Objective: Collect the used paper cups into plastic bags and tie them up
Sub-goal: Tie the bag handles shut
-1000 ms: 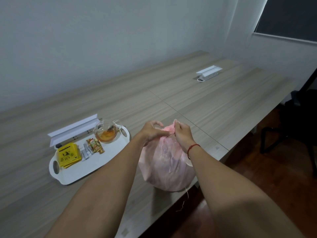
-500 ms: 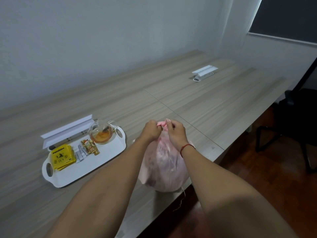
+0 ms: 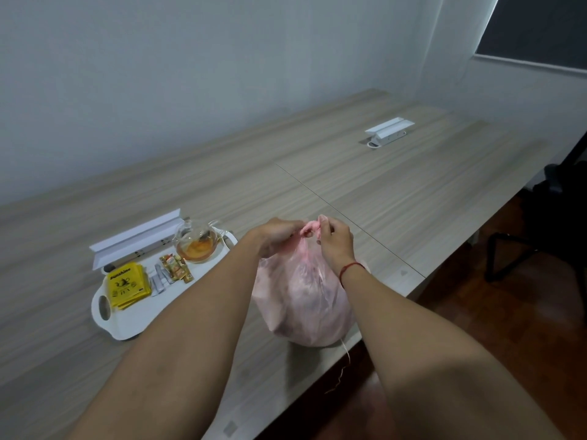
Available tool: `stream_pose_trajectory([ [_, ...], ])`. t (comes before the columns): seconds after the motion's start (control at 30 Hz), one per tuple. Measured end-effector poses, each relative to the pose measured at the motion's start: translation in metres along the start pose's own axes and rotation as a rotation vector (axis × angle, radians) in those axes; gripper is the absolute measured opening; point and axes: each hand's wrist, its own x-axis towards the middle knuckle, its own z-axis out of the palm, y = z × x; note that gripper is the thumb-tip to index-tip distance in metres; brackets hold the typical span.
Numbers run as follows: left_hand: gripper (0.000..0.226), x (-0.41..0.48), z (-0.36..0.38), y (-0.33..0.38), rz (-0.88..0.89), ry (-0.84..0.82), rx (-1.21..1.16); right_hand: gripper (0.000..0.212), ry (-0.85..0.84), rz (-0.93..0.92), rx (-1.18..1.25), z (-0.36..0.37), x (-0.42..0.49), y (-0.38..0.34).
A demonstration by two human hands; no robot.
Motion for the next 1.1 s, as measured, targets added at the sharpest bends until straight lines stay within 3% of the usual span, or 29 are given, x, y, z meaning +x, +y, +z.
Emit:
stream_pose_trajectory([
  [0.1,0.018,0.001,0.001,-0.003,-0.076,0.094,-0.061,0.041,-0.014,0.015,-0.044,-0.001,-0.002,0.002],
  [0.3,0.027,0.002,0.014,-0.004,-0.049,0.365,-0.152,0.04,0.04,0.132,-0.152,0.01,-0.012,-0.002],
  [0.53,0.022,-0.005,0.013,0.002,-0.173,0.317,-0.336,0.038,0.051,0.073,-0.138,0.005,-0.016,-0.003],
  [0.73,0.035,-0.013,0.009,-0.008,-0.269,0.311,-0.43,0.033,0.032,-0.02,-0.106,0.007,-0.022,0.007],
  [0.87,0.007,-0.009,0.009,-0.011,-0.256,0.465,-0.342,0.033,0.082,-0.012,-0.101,0.005,-0.027,0.009],
  [0.97,0.045,-0.002,0.004,-0.023,-0.204,0.571,-0.142,0.033,0.145,0.054,-0.121,0.005,-0.027,0.007],
  [1.1,0.043,-0.008,-0.004,-0.029,-0.207,0.633,-0.07,0.034,0.243,0.19,-0.139,-0.006,-0.02,0.006],
])
